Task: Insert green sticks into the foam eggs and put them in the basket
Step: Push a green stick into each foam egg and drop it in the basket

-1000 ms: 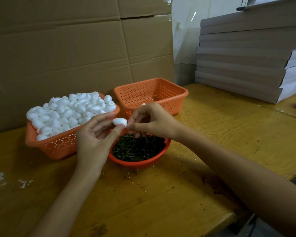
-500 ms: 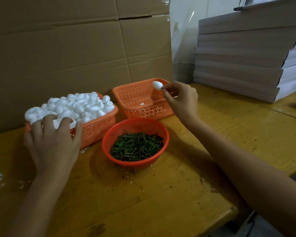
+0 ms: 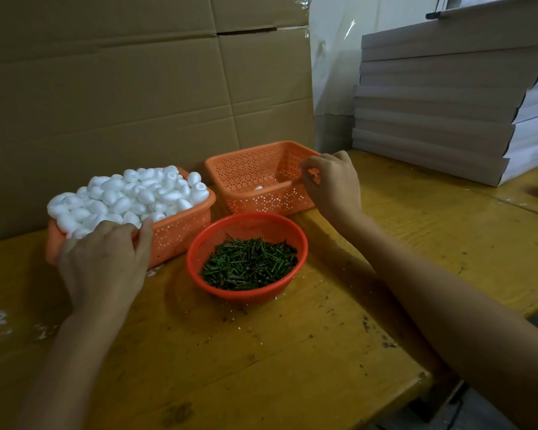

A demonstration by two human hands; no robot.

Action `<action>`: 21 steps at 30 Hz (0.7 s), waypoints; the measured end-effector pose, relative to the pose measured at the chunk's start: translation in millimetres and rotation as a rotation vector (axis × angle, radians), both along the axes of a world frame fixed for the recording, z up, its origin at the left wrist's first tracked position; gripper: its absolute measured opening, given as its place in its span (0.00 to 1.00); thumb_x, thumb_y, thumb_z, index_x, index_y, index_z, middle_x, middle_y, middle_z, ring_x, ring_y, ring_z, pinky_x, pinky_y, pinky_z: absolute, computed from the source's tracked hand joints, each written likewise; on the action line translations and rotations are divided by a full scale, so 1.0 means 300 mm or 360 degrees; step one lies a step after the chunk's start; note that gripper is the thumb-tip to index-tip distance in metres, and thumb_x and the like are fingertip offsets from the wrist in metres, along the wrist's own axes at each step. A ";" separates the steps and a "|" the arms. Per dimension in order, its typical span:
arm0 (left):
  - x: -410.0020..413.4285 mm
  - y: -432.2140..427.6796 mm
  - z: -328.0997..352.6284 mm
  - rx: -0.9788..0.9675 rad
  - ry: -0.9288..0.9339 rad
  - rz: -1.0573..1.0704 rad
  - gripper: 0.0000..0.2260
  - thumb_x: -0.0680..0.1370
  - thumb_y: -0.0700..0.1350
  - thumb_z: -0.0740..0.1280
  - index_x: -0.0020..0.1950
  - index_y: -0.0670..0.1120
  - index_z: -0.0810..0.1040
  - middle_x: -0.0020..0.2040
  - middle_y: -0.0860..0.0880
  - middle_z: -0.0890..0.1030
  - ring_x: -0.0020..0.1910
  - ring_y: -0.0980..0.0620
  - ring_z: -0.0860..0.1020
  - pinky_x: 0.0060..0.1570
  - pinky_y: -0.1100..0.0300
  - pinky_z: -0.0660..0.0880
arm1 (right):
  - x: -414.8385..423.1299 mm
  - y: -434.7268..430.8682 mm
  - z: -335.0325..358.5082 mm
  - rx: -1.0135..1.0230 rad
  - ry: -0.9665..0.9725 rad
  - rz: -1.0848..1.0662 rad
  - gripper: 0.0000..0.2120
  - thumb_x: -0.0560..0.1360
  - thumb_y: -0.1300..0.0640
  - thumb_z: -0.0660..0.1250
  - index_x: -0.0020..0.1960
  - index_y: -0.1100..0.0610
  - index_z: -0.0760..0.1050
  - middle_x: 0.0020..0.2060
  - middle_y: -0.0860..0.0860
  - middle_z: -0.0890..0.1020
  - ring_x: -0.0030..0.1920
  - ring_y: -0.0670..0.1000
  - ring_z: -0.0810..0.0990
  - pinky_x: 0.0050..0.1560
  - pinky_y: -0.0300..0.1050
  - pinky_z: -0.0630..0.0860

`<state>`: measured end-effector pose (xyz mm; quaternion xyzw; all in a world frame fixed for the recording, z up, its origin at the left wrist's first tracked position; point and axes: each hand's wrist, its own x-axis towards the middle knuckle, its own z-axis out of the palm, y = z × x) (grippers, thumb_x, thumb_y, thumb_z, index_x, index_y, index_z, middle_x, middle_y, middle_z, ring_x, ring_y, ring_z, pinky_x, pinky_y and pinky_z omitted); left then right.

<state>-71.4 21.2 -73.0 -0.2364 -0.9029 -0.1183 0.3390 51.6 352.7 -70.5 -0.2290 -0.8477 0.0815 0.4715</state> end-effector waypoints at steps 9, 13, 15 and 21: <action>-0.022 -0.010 -0.009 0.0179 0.0081 -0.0157 0.22 0.86 0.53 0.62 0.40 0.41 0.83 0.41 0.40 0.83 0.36 0.39 0.78 0.42 0.49 0.66 | -0.005 -0.004 -0.004 -0.0015 0.0011 0.0013 0.08 0.80 0.55 0.70 0.57 0.54 0.84 0.53 0.49 0.86 0.54 0.54 0.75 0.42 0.46 0.68; -0.023 -0.004 -0.014 0.0455 0.0087 -0.0352 0.11 0.84 0.47 0.68 0.55 0.41 0.86 0.55 0.41 0.86 0.50 0.38 0.83 0.49 0.47 0.72 | 0.001 -0.008 -0.001 -0.0028 0.0015 0.0022 0.08 0.80 0.55 0.69 0.58 0.54 0.83 0.54 0.48 0.86 0.55 0.53 0.75 0.43 0.44 0.66; -0.010 0.005 -0.011 0.0612 0.0115 -0.0486 0.07 0.82 0.43 0.72 0.56 0.40 0.86 0.58 0.42 0.86 0.56 0.41 0.83 0.54 0.52 0.73 | 0.001 -0.012 0.004 -0.0025 0.0026 0.0026 0.08 0.80 0.55 0.69 0.58 0.54 0.83 0.54 0.48 0.86 0.55 0.53 0.75 0.43 0.44 0.66; 0.072 0.043 0.028 0.0829 0.0357 -0.0838 0.04 0.79 0.33 0.75 0.53 0.38 0.87 0.58 0.43 0.86 0.58 0.47 0.83 0.64 0.74 0.67 | 0.007 -0.045 0.024 0.0020 0.0103 0.0111 0.09 0.79 0.57 0.69 0.58 0.55 0.82 0.54 0.48 0.85 0.56 0.53 0.76 0.48 0.49 0.75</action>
